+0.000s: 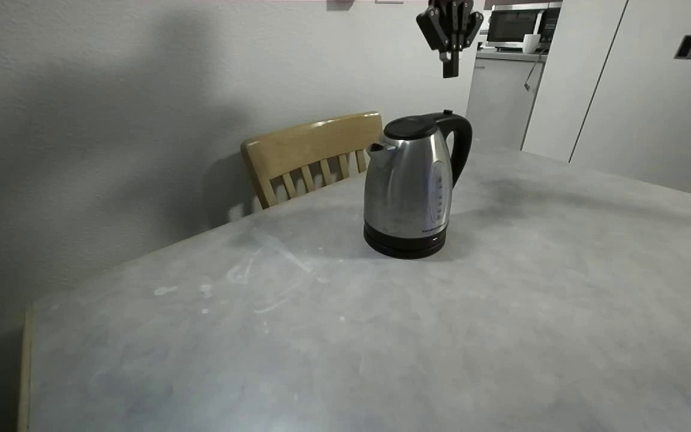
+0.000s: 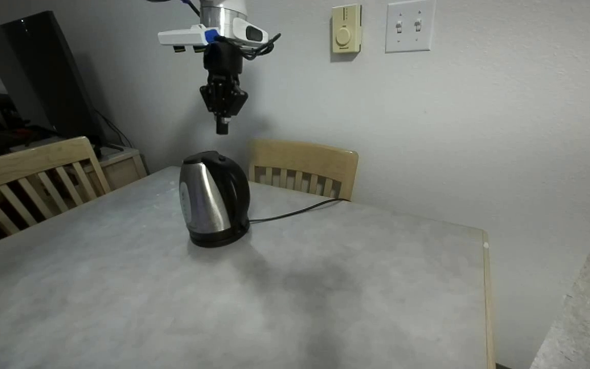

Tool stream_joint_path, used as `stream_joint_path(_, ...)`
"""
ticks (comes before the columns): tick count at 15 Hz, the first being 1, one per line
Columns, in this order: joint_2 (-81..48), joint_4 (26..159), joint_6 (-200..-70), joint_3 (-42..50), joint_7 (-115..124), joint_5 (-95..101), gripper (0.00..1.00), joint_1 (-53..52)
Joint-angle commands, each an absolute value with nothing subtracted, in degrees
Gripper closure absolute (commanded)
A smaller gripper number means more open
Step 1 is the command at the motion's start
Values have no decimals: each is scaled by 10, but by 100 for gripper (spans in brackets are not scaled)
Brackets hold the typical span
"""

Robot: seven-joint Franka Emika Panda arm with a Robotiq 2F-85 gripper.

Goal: Open the lid of the electric kettle

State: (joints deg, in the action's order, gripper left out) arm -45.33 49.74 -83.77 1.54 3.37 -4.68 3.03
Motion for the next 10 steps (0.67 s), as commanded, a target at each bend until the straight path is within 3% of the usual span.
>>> stream_joint_path(1, -466, 487, -843, 17, 30, -49, 100, 38)
stream_joint_path(10, -534, 460, -805, 11, 25, -53, 100, 38)
